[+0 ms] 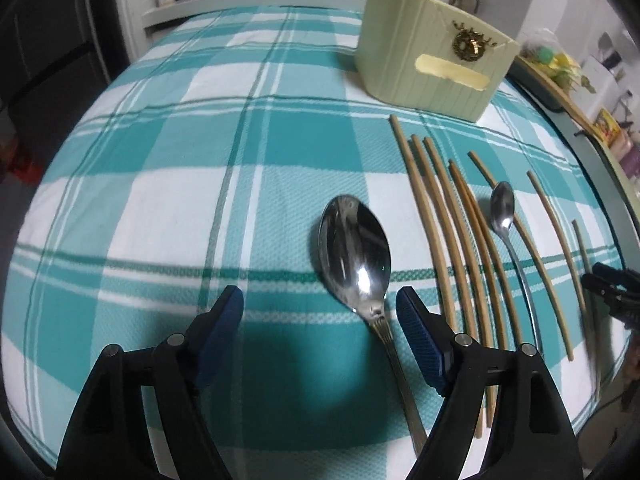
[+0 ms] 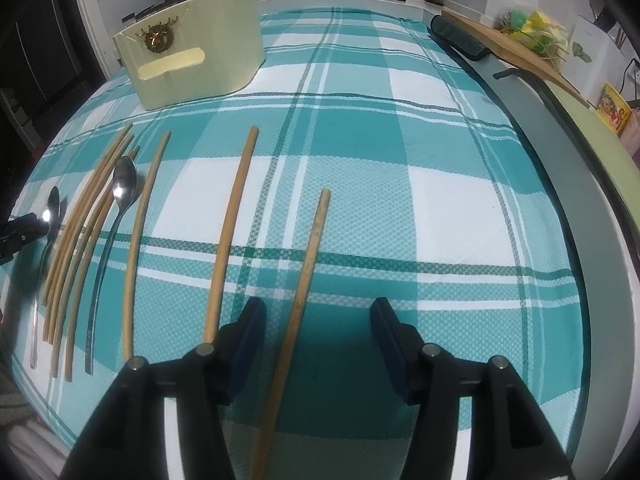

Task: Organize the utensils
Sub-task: 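Grasp a bamboo chopstick with the right tool while the left tool lifts the spoon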

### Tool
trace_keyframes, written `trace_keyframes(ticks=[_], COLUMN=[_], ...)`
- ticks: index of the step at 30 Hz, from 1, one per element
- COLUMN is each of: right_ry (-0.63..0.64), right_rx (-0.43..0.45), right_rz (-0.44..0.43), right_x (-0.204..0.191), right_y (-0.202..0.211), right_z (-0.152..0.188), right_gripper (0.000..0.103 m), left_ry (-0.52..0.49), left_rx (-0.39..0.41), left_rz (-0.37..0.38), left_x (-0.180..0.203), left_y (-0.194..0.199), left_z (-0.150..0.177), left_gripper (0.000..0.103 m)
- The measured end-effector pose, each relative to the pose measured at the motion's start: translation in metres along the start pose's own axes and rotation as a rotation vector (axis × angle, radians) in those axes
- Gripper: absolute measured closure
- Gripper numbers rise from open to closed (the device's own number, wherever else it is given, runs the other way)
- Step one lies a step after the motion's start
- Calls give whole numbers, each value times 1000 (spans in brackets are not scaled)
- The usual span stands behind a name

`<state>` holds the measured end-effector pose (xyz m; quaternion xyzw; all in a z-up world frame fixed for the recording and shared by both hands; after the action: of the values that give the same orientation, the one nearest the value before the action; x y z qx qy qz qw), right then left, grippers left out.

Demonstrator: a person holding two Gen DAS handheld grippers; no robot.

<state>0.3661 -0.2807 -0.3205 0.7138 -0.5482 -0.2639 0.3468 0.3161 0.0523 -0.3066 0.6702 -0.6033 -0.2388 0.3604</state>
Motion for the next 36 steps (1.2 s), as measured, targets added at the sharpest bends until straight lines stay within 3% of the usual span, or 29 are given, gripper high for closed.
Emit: trace_keyframes(ticks=[4,8,13,16,20,25,27,29,31,32,36], right_ry=[14,21,-3,-12,-48,7,48,60,58,58,18], right_rx=[-15,-12,-4,-4,-4,9,13,12,3,0,14], right_rz=[-17,-25,-33,-43,-59,-26,5,7,10,9,-12], right_x=[-1,2,5,5,7,-2,-6,-10,-12,-13,-14], right_y=[-4,-7,-5,-3,-3,-9,-13,-17,-22,-24,-30], right_z=[-4,-8,-6,-5,-7,-12,-16,-23,-30,-33,-46], right_gripper=[46,46,47,48,48,49,54,79,94,96,96], left_ry=[-24,-34,-181,-237,-187,-105,-115,-116,-106,-110,-126], left_rx=[21,82,115,94,65,32,32,37,44,48,63], left_rz=[-109,-87,35,45,7,-30,-43,-43,-32,-22,16], left_x=[7,15,32,35,25,14,16,19,21,23,26], left_y=[-8,-14,-32,-32,-25,-20,-24,-31,-37,-38,-39], left_z=[-1,-17,-38,-38,-28,-20,-22,-29,-37,-40,-45], left_gripper=[24,60,61,59,41,34,31,30,42,58,62])
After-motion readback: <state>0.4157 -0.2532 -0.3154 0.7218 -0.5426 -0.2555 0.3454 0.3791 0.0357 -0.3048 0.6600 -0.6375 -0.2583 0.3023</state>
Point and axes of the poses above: each gripper's, at about its wrist camera, not at the fingertips, and y roughly against the way its jaws point, x to its right, z to its underside, the point moved 10 cm from there along -y, roughly the way its jaws point, and after that the axes turned 10 degrees about x, right-handed, at the moved point
